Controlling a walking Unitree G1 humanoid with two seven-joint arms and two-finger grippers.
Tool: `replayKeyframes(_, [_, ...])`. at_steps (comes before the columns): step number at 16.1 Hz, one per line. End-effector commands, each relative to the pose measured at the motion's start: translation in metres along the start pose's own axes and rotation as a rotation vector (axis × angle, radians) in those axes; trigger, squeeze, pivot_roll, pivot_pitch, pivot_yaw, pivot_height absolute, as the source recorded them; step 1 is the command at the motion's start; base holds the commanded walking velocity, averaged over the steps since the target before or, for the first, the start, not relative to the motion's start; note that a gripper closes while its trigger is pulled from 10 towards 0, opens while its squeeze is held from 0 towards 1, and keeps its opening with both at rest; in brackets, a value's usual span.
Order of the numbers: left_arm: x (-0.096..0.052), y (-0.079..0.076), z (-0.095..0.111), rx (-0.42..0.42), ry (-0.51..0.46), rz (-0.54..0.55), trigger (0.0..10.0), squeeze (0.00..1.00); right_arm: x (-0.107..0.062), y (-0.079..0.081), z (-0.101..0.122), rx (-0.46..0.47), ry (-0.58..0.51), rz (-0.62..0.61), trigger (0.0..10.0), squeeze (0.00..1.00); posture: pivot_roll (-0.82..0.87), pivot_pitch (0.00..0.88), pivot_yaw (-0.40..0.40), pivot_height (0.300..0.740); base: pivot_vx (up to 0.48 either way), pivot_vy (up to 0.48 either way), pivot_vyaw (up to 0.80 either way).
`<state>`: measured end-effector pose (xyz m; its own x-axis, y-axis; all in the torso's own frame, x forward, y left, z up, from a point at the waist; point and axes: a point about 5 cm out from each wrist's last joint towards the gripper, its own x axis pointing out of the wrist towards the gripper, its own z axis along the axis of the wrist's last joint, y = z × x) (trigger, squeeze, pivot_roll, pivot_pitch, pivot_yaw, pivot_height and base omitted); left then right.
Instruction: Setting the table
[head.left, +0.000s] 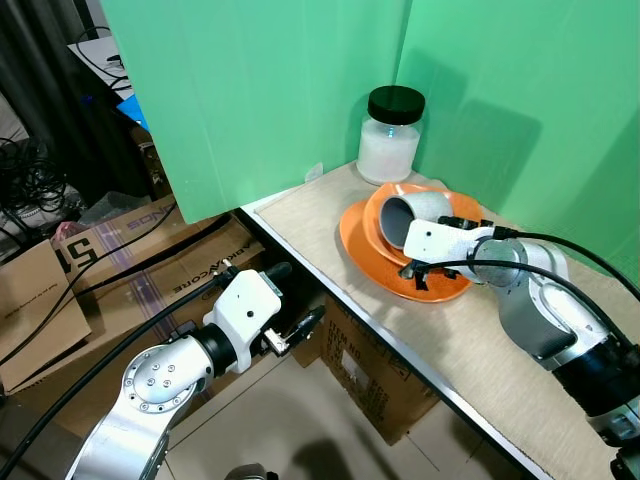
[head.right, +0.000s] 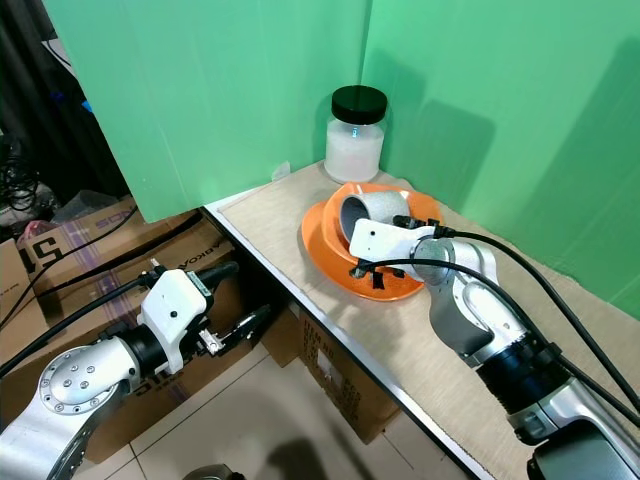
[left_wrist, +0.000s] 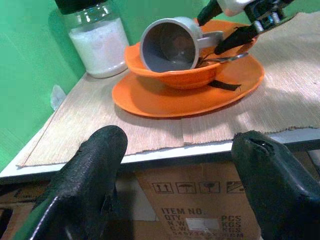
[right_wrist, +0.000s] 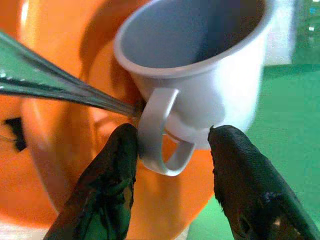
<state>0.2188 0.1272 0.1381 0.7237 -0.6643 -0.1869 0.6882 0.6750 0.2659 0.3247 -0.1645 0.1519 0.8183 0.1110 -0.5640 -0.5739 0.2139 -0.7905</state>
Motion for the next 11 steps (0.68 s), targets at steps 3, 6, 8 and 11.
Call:
replayKeyframes(3, [0.001, 0.002, 0.002, 0.017, -0.009, 0.009, 10.0, 0.0, -0.001, -0.016, -0.001, 0.037, -0.012, -0.091, 10.0, 0.0, 0.04, 0.0, -0.001, 0.74, 0.0, 0.0, 0.0])
replayKeyframes(6, [0.002, 0.003, 0.002, 0.018, -0.011, 0.012, 10.0, 0.0, 0.0, -0.019, 0.004, 0.074, -0.044, -0.107, 5.9, 0.0, 0.04, 0.0, -0.001, 0.74, 0.0, 0.0, 0.0])
replayKeyframes(8, [0.002, 0.003, 0.002, 0.017, -0.011, 0.012, 10.0, 0.0, 0.0, -0.018, 0.005, 0.085, -0.052, -0.108, 0.0, 0.0, 0.04, 0.0, -0.001, 0.74, 0.0, 0.0, 0.0])
replayKeyframes(11, [0.001, 0.002, 0.002, 0.015, -0.01, 0.007, 10.0, 0.0, 0.002, -0.017, 0.006, 0.102, -0.066, -0.1, 0.0, 0.0, 0.03, 0.0, 0.001, 0.74, 0.0, 0.0, 0.0])
